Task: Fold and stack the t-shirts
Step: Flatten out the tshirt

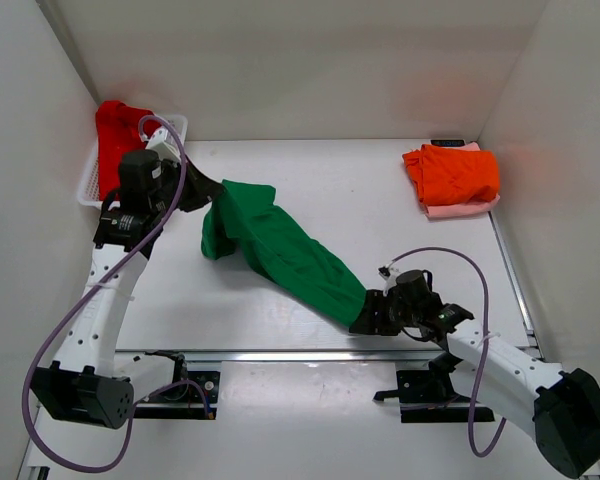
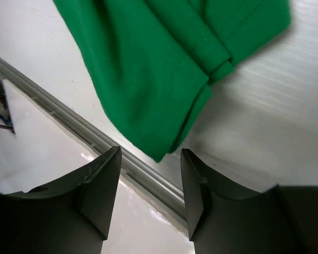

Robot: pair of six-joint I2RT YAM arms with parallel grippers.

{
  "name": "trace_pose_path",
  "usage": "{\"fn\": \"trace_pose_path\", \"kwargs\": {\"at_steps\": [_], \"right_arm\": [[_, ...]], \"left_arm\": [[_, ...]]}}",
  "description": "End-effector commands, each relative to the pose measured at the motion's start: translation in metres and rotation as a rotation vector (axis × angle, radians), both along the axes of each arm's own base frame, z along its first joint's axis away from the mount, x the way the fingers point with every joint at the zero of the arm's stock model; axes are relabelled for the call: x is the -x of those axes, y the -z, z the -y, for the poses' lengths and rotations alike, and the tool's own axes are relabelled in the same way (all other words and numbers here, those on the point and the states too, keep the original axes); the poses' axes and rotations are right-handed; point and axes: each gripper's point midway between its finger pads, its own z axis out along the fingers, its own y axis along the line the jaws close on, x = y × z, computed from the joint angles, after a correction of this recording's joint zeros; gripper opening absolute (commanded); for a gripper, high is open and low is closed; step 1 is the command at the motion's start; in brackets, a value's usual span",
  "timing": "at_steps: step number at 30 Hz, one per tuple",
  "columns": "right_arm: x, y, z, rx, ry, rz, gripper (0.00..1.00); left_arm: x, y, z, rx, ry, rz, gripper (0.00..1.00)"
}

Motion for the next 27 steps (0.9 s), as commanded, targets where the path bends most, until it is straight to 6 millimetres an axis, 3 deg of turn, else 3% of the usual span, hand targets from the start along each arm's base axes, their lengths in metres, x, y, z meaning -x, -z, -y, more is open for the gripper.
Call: {"fn": "trace_pose_path", "kwargs": {"at_steps": [1,5,7,9,12,16,17,19,20,21,22,23,24,25,26,27], "right_arm": [[-0.01,-0.017,-0.013,-0.138,-0.009,0.063,0.47],[-0.012,-0.016,-0.014,-0.15,-0.003,0.067,0.43],[-0.015,-0.026,-0.017,-0.184,0.0,0.091,0.1],[-0.016,-0.033,-0.019,-0.205,0.005,0.1,0.01],[-0.019,-0.047,-0.018,-0.237,0.003,0.115,0.0],[-0.041,-0.1,-0.01,-0.249,0.013,0.234,0.0],[-0.046,-0.11,-0.007,-0.249,0.018,0.25,0.0],[-0.07,-0.165,0.005,-0.254,0.033,0.385,0.0],[-0.084,-0.197,0.013,-0.239,0.056,0.463,0.0],[-0.092,-0.21,0.016,-0.226,0.072,0.49,0.0],[-0.099,-0.248,0.022,-0.203,0.078,0.584,0.0],[-0.111,-0.288,0.031,-0.175,0.119,0.683,0.01],[-0.119,-0.294,0.038,-0.124,0.14,0.691,0.0],[-0.121,-0.332,0.044,-0.1,0.158,0.78,0.0],[-0.123,-0.366,0.051,-0.094,0.176,0.851,0.0],[-0.128,-0.375,0.052,-0.088,0.177,0.868,0.0]], "left_arm": [[0.006,-0.013,0.002,0.021,0.011,0.052,0.0],[0.007,-0.011,0.003,0.024,0.01,0.047,0.0],[0.008,-0.012,0.002,0.028,0.01,0.052,0.0],[0.008,-0.008,0.0,0.023,0.0,0.039,0.0],[0.009,-0.009,0.0,0.021,0.003,0.045,0.0],[0.005,-0.02,-0.003,0.009,-0.002,0.068,0.0],[0.004,-0.031,-0.004,0.009,-0.006,0.095,0.0],[-0.001,-0.059,-0.01,0.021,-0.038,0.16,0.0],[-0.002,-0.099,-0.015,0.025,-0.059,0.248,0.0],[-0.007,-0.111,-0.017,0.025,-0.07,0.27,0.0],[-0.008,-0.122,-0.021,0.016,-0.088,0.285,0.0],[-0.007,-0.151,-0.025,0.015,-0.104,0.332,0.0],[-0.004,-0.19,-0.03,0.02,-0.135,0.41,0.0],[-0.001,-0.203,-0.037,0.01,-0.172,0.427,0.0],[0.009,-0.237,-0.044,0.025,-0.213,0.503,0.0],[0.019,-0.265,-0.048,0.037,-0.233,0.571,0.0]]}}
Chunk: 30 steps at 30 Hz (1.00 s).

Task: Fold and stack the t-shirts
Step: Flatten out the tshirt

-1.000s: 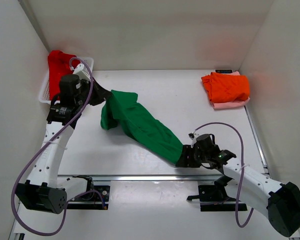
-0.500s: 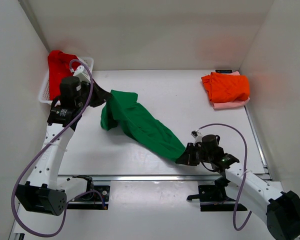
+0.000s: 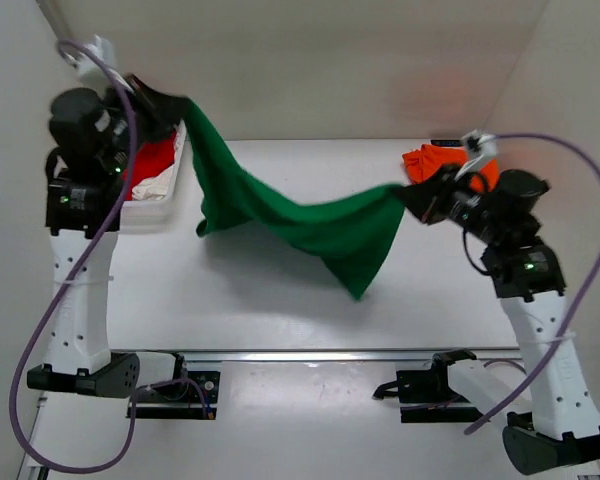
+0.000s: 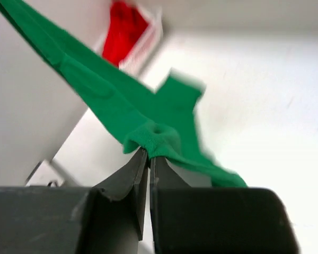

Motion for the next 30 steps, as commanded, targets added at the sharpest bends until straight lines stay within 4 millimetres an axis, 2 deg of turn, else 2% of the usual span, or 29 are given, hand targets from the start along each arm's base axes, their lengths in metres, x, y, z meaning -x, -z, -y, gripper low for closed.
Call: {"fn": "trace_pose_path", "kwargs": {"at_steps": [1,2,3,4,5,6,7,8,9,10,11,12,14,15,16,18,20,21,23,24,26,27,28,29,30], "right_arm": [[0.004,-0.078,0.023,0.083,0.063,0.221,0.0],[0.002,-0.103,0.035,0.078,0.107,0.269,0.0],[0.005,-0.114,0.033,0.065,0.071,0.285,0.0],[0.013,-0.135,0.036,0.063,0.06,0.332,0.0],[0.016,-0.158,0.053,0.067,0.12,0.383,0.0],[0.029,-0.178,0.053,0.081,0.106,0.443,0.0],[0.029,-0.185,0.054,0.086,0.129,0.455,0.0],[0.034,-0.199,0.05,0.086,0.126,0.486,0.0],[0.042,-0.211,0.05,0.092,0.127,0.515,0.0],[0.037,-0.213,0.053,0.093,0.138,0.513,0.0],[0.039,-0.22,0.054,0.093,0.144,0.53,0.0],[0.036,-0.218,0.055,0.097,0.145,0.524,0.0],[0.02,-0.209,0.055,0.1,0.136,0.489,0.0],[0.004,-0.196,0.057,0.101,0.137,0.44,0.0],[-0.007,-0.188,0.059,0.103,0.133,0.418,0.0],[-0.036,-0.16,0.06,0.131,0.15,0.348,0.0],[-0.067,-0.132,0.059,0.174,0.173,0.28,0.0],[-0.074,-0.123,0.057,0.196,0.168,0.264,0.0],[-0.101,-0.097,0.056,0.219,0.158,0.196,0.0],[-0.109,-0.094,0.055,0.228,0.156,0.2,0.0],[-0.135,-0.078,0.059,0.24,0.165,0.16,0.0],[-0.148,-0.073,0.059,0.252,0.153,0.158,0.0],[-0.154,-0.083,0.062,0.249,0.167,0.172,0.0],[-0.171,-0.07,0.063,0.26,0.157,0.141,0.0],[-0.176,-0.082,0.066,0.27,0.168,0.172,0.0]], "left_arm": [[0.043,-0.105,-0.029,0.034,-0.141,0.258,0.0],[0.059,-0.127,-0.033,0.058,-0.157,0.311,0.0],[0.072,-0.146,-0.038,0.071,-0.181,0.363,0.0],[0.084,-0.157,-0.038,0.082,-0.177,0.395,0.0],[0.092,-0.163,-0.041,0.092,-0.195,0.412,0.0],[0.108,-0.17,-0.042,0.101,-0.198,0.441,0.0],[0.112,-0.172,-0.047,0.102,-0.226,0.45,0.0],[0.127,-0.175,-0.048,0.105,-0.227,0.463,0.0],[0.133,-0.178,-0.049,0.116,-0.232,0.473,0.0],[0.134,-0.178,-0.056,0.115,-0.277,0.47,0.0],[0.145,-0.184,-0.061,0.13,-0.299,0.489,0.0],[0.147,-0.185,-0.054,0.142,-0.268,0.487,0.0],[0.146,-0.184,-0.06,0.147,-0.323,0.468,0.0],[0.145,-0.182,-0.055,0.133,-0.313,0.457,0.0],[0.136,-0.176,-0.055,0.106,-0.341,0.434,0.0],[0.12,-0.165,-0.051,0.05,-0.348,0.399,0.0],[0.084,-0.137,-0.041,-0.009,-0.324,0.319,0.0],[0.07,-0.128,-0.044,-0.034,-0.296,0.298,0.0],[0.022,-0.086,-0.063,-0.022,-0.28,0.191,0.0],[0.011,-0.074,-0.054,-0.017,-0.232,0.167,0.0],[-0.035,-0.026,-0.05,-0.064,-0.229,0.067,0.0],[-0.045,-0.023,-0.048,-0.076,-0.224,0.068,0.0],[-0.07,-0.005,-0.056,-0.084,-0.231,0.021,0.0],[-0.091,0.004,-0.059,-0.102,-0.231,-0.004,0.0],[-0.101,0.011,-0.06,-0.111,-0.226,-0.028,0.0]]}}
